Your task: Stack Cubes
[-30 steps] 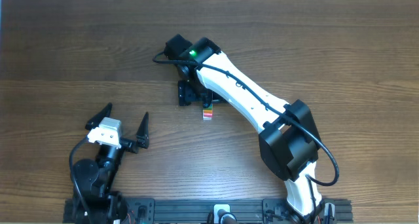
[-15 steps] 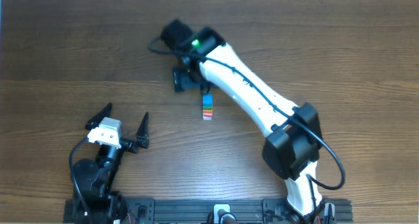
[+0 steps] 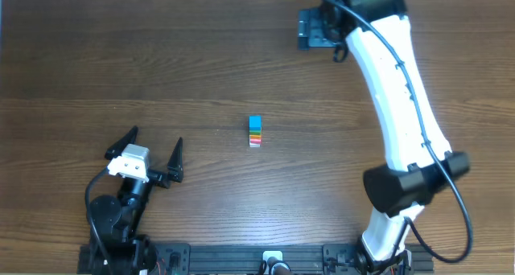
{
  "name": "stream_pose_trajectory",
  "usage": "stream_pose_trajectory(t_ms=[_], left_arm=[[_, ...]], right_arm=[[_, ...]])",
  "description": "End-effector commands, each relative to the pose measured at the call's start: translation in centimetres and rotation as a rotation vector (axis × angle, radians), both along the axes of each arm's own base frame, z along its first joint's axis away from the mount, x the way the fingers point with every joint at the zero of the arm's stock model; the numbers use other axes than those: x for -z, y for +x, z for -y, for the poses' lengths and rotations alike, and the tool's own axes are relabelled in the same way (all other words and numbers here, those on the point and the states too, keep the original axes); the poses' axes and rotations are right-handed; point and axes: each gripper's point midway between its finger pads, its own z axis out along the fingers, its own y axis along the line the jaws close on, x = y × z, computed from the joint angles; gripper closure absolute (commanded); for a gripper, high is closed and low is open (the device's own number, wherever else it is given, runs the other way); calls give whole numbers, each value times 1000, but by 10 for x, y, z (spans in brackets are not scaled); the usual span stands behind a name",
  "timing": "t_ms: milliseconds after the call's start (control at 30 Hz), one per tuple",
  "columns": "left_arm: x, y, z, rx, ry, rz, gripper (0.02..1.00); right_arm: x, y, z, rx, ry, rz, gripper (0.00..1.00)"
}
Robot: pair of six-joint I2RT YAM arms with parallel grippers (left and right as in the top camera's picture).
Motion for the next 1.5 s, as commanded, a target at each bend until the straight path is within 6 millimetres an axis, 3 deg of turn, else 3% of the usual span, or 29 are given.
stream_pose_trajectory(t_ms=[33,233,367,433,567,733,1033,1200,1333,1500], left_arm=[[1,0,1,6,17,8,18],[1,0,1,6,17,8,18],[1,0,1,6,17,8,18],[1,0,1,6,17,8,18],[1,0,1,6,17,8,18],[1,0,1,6,17,8,18],[1,0,1,6,17,8,20],[1,0,1,6,17,8,18],[1,0,1,6,17,8,18],[1,0,1,6,17,8,18]], right_arm=[[-48,-21,35,34,-74,134,9],[-75,-53,58,29,-7,257,9],[-82,-82,76,-11,-24,348,12],[-74,-105,86,-9,-32,396,7],[-50,-129,91,-7,2,475,7],[-10,-145,80,-79,56,586,9],[46,-163,89,-98,59,764,9],[57,-175,100,-61,61,822,7],[55,-183,97,-112,52,899,9],[67,-190,98,-122,36,943,9]])
